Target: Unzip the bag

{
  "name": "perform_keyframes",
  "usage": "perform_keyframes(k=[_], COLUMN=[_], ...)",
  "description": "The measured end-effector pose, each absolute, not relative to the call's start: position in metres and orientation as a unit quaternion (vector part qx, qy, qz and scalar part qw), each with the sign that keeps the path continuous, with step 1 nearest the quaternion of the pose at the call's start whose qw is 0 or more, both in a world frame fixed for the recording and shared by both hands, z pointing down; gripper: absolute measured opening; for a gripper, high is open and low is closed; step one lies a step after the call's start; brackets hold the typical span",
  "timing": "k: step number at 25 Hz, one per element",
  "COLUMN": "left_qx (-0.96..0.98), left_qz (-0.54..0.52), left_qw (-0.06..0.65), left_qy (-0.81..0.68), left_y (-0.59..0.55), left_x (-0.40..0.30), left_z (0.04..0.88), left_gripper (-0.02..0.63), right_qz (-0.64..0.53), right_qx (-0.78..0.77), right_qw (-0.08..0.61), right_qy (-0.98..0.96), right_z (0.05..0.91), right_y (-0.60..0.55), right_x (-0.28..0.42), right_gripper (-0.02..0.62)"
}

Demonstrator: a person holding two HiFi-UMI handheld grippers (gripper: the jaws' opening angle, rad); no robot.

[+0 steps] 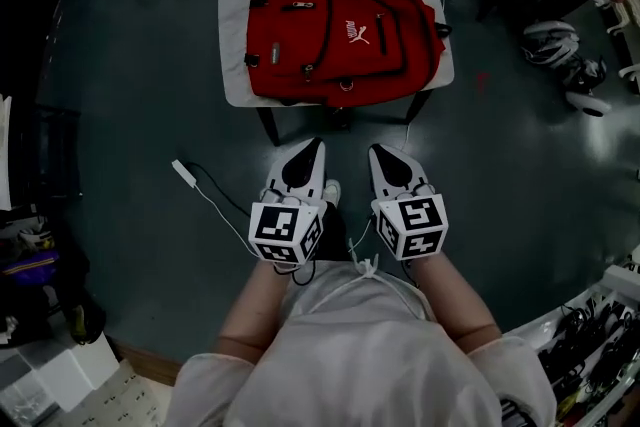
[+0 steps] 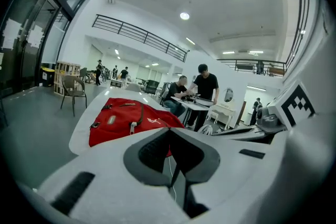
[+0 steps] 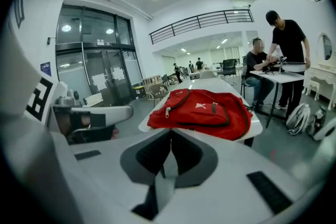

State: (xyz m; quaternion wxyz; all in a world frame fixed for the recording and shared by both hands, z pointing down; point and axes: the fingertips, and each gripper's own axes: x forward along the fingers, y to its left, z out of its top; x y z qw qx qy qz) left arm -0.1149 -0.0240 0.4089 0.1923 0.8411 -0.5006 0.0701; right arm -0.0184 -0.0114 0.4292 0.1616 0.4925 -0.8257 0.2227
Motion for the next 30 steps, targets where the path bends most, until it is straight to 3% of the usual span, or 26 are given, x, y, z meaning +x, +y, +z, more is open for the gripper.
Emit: perform_keyframes(k=[13, 20, 21, 23, 30], left_qx=[0.823, 0.823, 0.823, 0.826, 0.837], left_qz=[0.098, 0.16, 0.163, 0.172, 0.184], left_qw=[0.298, 0.299, 0.299, 0.292, 0.287], left_qy=[-0.473, -0.455, -0.454, -0.45, -0.427], left_y=[-0.13, -0.149, -0.151, -0.153, -0.155], left_x=[-0.139, -0.142, -0.142, -0.142, -0.14], left_z=[0.538, 0.594, 0.598, 0.603, 0.612], left_gripper=[0.02, 0.02, 0.02, 0.02, 0.02], right_qz=[0.296, 0.313, 0.312, 0.317, 0.328], right_qx=[0.453, 0.437, 0.442, 0.444, 0.447], right_qw=[0.267, 0.328, 0.33, 0.331, 0.328], right_qy=[-0.797, -0.776, -0.774, -0.77, -0.765], right_z=[0.567, 0.632, 0.637, 0.644, 0.664], right_y=[-0.092, -0.106, -0.108, -0.114, -0.129], right_x=[-0.061, -0.075, -0.076, -0.08, -0.094], right_gripper=[0.029, 0.032, 0.041, 0.169, 0.173])
